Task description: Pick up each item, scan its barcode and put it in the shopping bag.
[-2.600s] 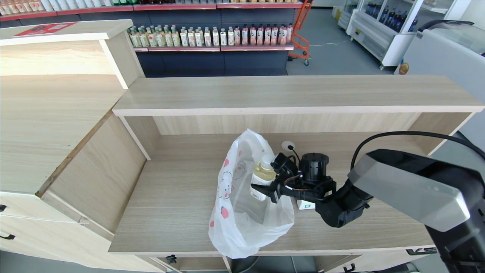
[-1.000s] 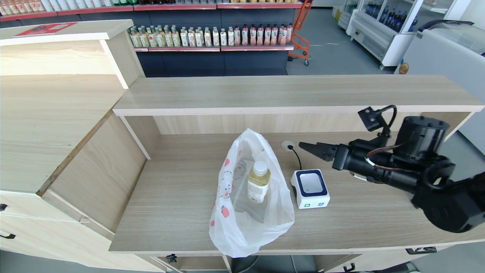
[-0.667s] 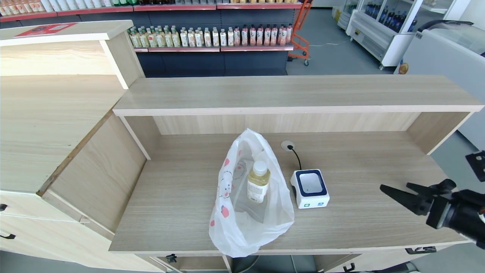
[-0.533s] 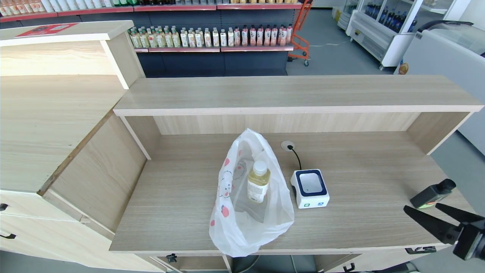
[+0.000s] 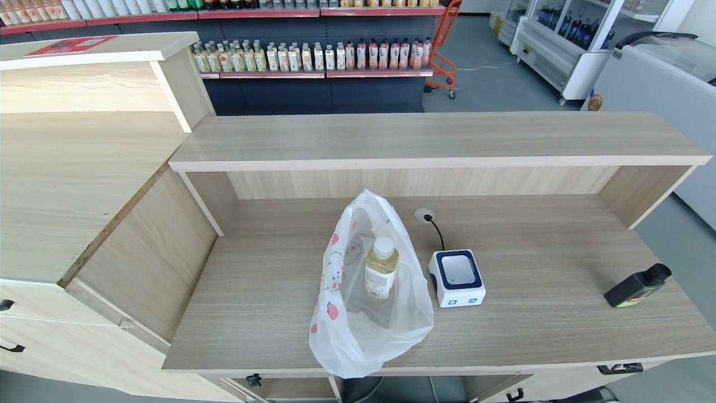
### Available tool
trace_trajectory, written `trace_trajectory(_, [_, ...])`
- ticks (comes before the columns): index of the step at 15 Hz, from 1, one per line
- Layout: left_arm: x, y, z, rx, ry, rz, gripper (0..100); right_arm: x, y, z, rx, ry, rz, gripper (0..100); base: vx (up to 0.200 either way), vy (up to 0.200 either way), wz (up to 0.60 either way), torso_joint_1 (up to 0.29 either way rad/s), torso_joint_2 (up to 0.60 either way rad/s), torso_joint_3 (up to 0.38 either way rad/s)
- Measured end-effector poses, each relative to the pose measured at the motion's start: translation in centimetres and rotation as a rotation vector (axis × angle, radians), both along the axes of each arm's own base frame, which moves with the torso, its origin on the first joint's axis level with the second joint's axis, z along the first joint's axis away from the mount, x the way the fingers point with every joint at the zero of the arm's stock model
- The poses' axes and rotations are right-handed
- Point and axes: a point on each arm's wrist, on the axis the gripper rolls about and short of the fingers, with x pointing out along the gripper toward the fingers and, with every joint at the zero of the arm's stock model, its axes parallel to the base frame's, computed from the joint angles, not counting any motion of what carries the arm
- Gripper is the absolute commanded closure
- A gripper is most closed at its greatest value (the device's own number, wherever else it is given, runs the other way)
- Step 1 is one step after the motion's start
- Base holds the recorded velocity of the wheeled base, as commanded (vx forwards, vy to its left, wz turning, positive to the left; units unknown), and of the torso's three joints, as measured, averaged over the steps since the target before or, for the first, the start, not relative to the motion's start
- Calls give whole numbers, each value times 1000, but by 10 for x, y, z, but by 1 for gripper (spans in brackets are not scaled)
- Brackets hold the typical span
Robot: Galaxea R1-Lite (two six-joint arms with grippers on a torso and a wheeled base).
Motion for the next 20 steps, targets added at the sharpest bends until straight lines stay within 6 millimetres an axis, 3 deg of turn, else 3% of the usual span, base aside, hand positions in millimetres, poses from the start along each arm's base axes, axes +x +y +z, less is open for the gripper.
trace_trajectory(4, [0, 0, 0, 0, 0, 0, 0, -9, 0, -3, 2, -114, 8, 0, 0, 0, 0, 0, 0, 0])
trace_trajectory(10, [0, 0, 0, 5, 0, -1, 0, -11, 0, -4, 7, -138, 9, 0, 0, 0, 0, 0, 0, 0])
trace_trajectory(20, [0, 0, 0, 4, 0, 0, 0, -11, 0, -4, 9, -138, 8, 0, 0, -200, 0, 3, 1, 0])
